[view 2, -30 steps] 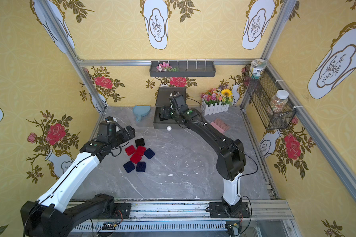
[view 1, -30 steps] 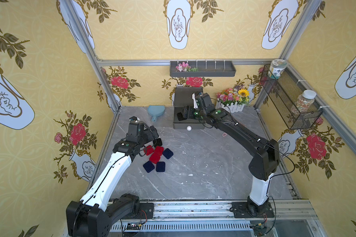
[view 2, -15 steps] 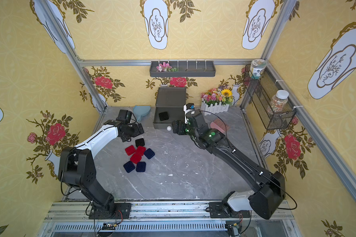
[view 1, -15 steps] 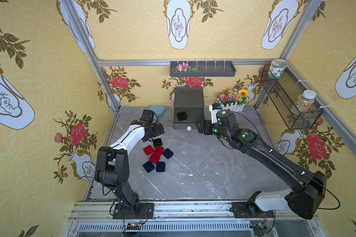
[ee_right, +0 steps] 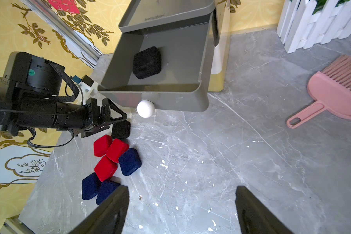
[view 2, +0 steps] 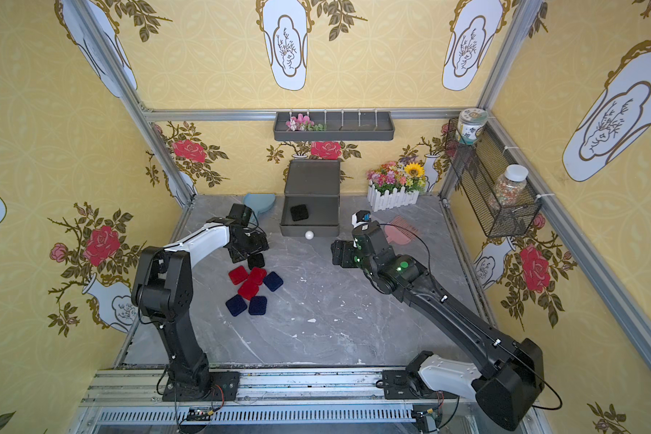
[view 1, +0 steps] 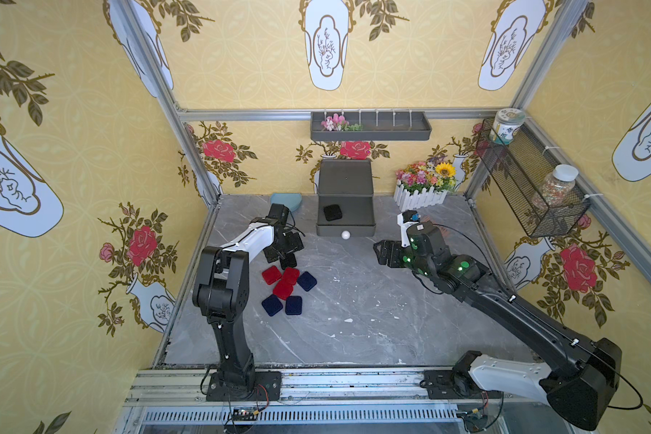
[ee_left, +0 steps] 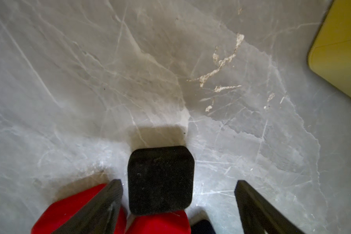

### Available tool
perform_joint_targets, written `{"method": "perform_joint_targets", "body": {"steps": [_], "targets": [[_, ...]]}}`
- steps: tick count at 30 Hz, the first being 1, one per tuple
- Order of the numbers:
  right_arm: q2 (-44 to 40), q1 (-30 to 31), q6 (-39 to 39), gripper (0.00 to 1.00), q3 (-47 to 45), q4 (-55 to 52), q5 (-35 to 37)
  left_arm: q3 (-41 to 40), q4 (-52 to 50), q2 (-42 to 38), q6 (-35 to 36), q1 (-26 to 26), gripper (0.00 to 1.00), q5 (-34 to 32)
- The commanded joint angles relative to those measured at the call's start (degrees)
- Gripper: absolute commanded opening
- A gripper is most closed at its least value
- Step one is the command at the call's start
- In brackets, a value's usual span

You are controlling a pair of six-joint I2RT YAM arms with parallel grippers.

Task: Place the brooch boxes into the drawer by color
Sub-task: Pick up the brooch box from the center of the board.

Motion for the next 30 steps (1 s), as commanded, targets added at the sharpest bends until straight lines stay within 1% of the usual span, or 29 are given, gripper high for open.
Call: {"method": "perform_joint_targets", "body": {"steps": [1, 8, 12, 14, 15, 16, 17, 19, 21, 26, 30], "targets": [[0.9, -0.2, 0.8, 0.86, -0.1, 1.7, -0.3, 0.0, -0.7, 1.4, -0.4, 0.1, 0.92, 0.1], [1.3, -0.2, 1.1, 0.86, -0.1, 2.0, -0.7, 0.7, -0.5, 4.1, -0.4, 0.0, 0.90, 0.2], [1.2, -0.3, 1.1, 0.86, -0.2, 1.9, -0.7, 0.9, -0.6, 5.0, -0.4, 0.1, 0.86, -0.1], [1.4, -0.4, 1.1, 0.86, -0.2, 1.9, -0.9, 0.9, -0.6, 5.2, -0.4, 0.1, 0.82, 0.0], [1.4, -0.5, 1.3, 0.86, -0.2, 1.9, -1.1, 0.9, -0.6, 5.3, -0.3, 0.1, 0.79, 0.1], [1.6, -0.6, 1.3, 0.86, -0.2, 2.0, -1.2, 0.9, -0.7, 5.4, -0.2, 0.0, 0.73, 0.3], [1.6, -0.7, 1.4, 0.86, -0.2, 2.0, -1.4, 0.9, -0.8, 5.5, -0.1, 0.0, 0.71, 0.2], [1.8, -0.8, 1.5, 0.86, -0.1, 2.1, -1.5, 1.0, -1.0, 5.6, -0.1, 0.1, 0.71, -0.2], [2.0, -0.8, 1.5, 0.86, 0.0, 2.3, -1.6, 1.1, -1.2, 5.7, 0.0, 0.0, 0.64, -0.7], [2.5, -0.8, 1.5, 0.86, 0.6, 2.3, -1.9, 1.1, -1.8, 5.3, 0.1, 0.1, 0.64, -1.6], [2.4, -0.5, 1.5, 0.86, 0.5, 2.3, -1.8, -0.7, 0.3, 1.4, -0.4, 0.1, 0.63, -2.4]]}}
